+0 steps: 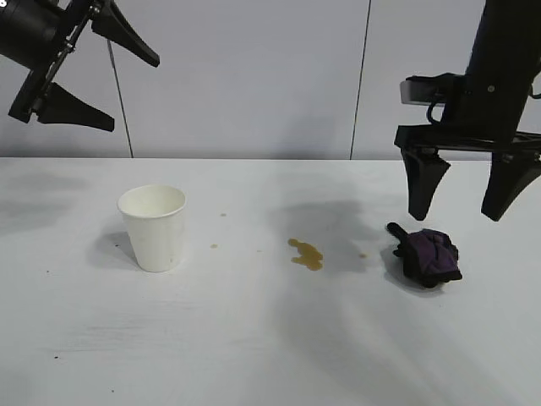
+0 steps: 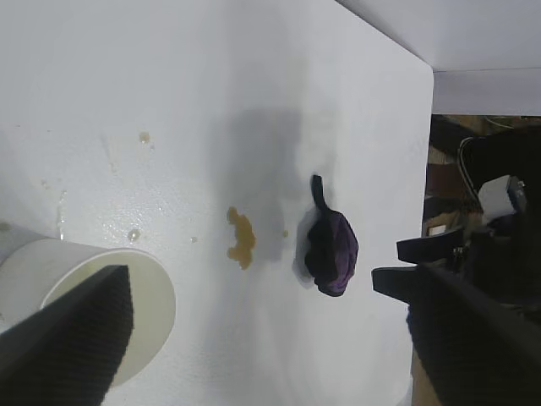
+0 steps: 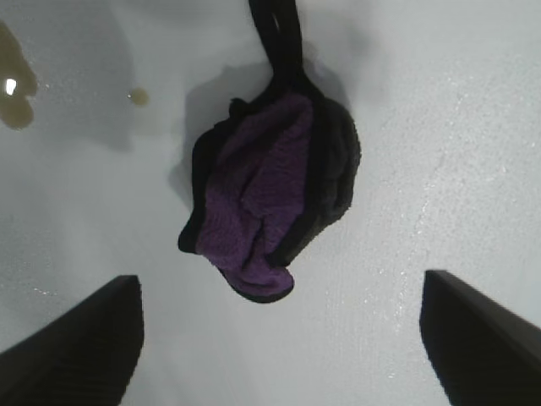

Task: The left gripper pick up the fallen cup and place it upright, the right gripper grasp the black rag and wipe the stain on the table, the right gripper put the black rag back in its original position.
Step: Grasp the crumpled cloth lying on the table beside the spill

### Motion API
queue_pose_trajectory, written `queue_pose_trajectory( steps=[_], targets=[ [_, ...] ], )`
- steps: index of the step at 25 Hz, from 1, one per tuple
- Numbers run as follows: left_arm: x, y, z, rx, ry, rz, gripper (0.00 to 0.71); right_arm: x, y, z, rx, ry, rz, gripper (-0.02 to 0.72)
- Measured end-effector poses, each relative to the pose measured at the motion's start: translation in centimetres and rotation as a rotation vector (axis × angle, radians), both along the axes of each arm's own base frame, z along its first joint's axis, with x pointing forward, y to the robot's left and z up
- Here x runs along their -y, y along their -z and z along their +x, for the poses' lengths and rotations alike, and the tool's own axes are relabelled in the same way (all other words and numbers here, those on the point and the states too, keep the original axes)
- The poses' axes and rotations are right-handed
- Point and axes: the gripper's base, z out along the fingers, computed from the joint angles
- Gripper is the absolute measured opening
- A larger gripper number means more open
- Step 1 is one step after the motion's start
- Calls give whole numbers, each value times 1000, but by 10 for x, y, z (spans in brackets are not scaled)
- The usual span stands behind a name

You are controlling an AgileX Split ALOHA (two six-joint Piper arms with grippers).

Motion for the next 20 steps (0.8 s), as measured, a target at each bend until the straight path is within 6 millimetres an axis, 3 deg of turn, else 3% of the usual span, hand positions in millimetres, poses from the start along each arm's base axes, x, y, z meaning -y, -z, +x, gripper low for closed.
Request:
queue_pose_trajectory(
  steps=[8, 13, 18, 20],
  targets=[
    [0, 0, 0, -1, 3, -1, 636, -5, 29, 5, -55, 28, 41, 608],
    [0, 0, -1, -3, 6, -2, 636, -6, 32, 4, -64, 38, 56, 496],
    [0, 0, -1, -4, 7, -2, 636, -6, 32, 4, -64, 38, 56, 458],
    [0, 0, -1, -4, 8, -3, 636, -6, 32, 4, -65, 37, 56, 409]
  ],
)
